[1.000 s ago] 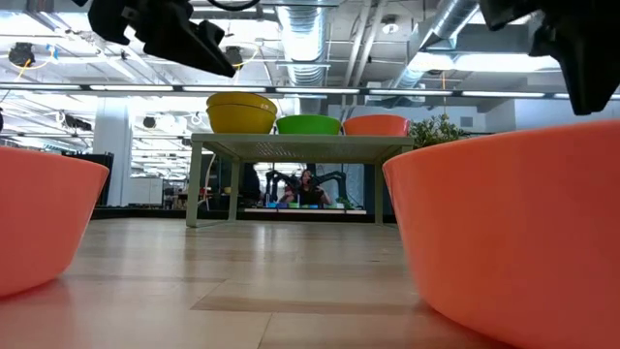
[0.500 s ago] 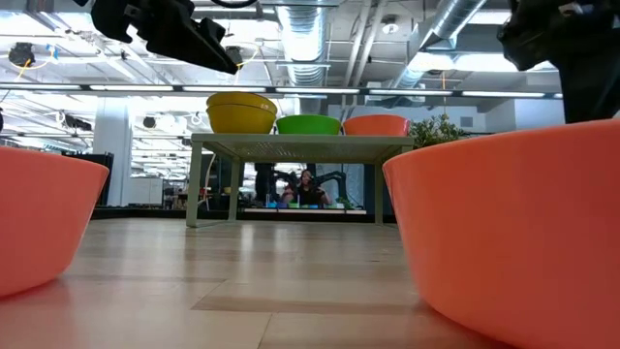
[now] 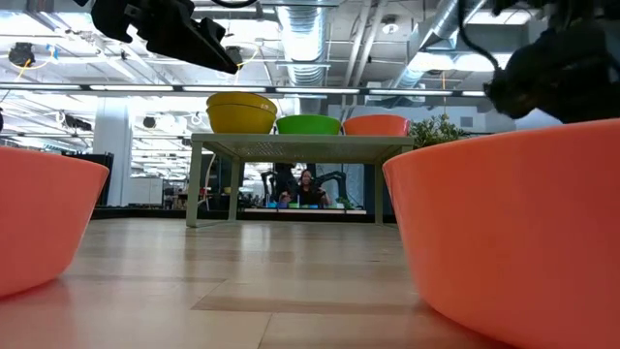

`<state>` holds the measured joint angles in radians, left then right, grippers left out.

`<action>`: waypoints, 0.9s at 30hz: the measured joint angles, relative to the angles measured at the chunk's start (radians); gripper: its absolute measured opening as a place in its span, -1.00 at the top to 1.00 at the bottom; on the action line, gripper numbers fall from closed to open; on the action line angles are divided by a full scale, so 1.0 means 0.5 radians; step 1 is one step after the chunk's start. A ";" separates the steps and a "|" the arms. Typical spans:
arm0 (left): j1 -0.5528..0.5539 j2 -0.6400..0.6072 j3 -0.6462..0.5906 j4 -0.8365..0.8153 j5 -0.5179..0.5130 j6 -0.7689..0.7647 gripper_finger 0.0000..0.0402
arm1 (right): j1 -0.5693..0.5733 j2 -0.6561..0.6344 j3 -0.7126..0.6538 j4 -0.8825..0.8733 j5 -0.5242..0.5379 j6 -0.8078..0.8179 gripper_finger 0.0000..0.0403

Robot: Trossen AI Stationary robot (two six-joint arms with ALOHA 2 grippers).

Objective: Pick & Place Mini bowls
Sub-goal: Stack the green bowl on the green bowl on the shelf

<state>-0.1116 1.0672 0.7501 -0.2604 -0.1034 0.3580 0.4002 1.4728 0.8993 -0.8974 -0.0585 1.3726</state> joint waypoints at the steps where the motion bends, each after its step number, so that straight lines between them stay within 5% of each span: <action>1: 0.000 0.000 0.000 0.000 0.000 0.000 0.35 | -0.014 0.019 0.000 0.039 -0.013 -0.044 0.47; 27: 0.001 -0.001 -0.001 0.015 0.000 0.000 0.35 | -0.135 0.132 0.000 0.114 -0.098 -0.200 0.47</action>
<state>-0.1112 1.0668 0.7498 -0.2527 -0.1034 0.3580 0.3325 1.5387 0.8993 -0.8402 -0.1078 1.2728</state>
